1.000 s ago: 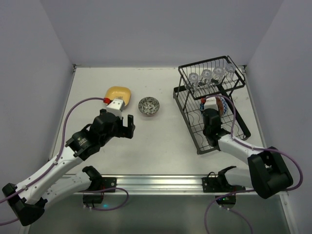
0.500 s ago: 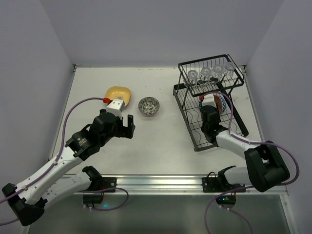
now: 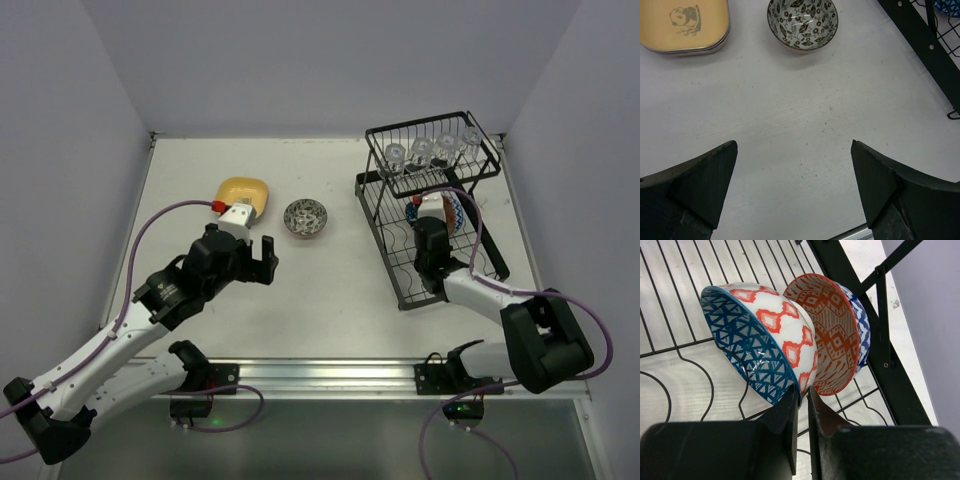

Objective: Unload the mixed dishes from the dish rack

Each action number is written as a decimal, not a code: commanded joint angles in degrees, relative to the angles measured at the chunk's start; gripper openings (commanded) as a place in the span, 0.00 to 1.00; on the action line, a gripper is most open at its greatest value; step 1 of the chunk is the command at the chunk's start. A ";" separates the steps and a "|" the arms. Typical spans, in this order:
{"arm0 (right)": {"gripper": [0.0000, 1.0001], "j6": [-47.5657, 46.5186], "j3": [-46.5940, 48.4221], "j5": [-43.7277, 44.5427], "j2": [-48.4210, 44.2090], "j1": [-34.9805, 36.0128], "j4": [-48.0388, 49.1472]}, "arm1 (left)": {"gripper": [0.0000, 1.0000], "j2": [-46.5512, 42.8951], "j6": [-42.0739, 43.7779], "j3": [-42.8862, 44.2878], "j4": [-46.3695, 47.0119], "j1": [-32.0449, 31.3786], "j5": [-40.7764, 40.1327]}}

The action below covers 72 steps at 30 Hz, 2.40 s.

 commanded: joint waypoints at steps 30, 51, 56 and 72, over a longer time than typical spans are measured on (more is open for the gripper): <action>0.00 -7.33 -6.12 9.51 -1.45 1.80 27.44 | 1.00 -1.11 2.18 -0.20 2.29 0.10 0.56; 0.00 12.34 -4.27 -0.68 -17.18 1.98 -1.19 | 1.00 -1.37 1.82 -0.11 2.12 0.10 -0.49; 0.00 17.79 -1.47 -3.75 -21.58 1.98 -10.08 | 1.00 -1.64 1.65 -0.03 2.20 0.10 -0.75; 0.00 29.83 6.27 -10.88 -28.70 1.98 -33.97 | 1.00 0.38 -3.79 2.87 3.87 0.10 3.98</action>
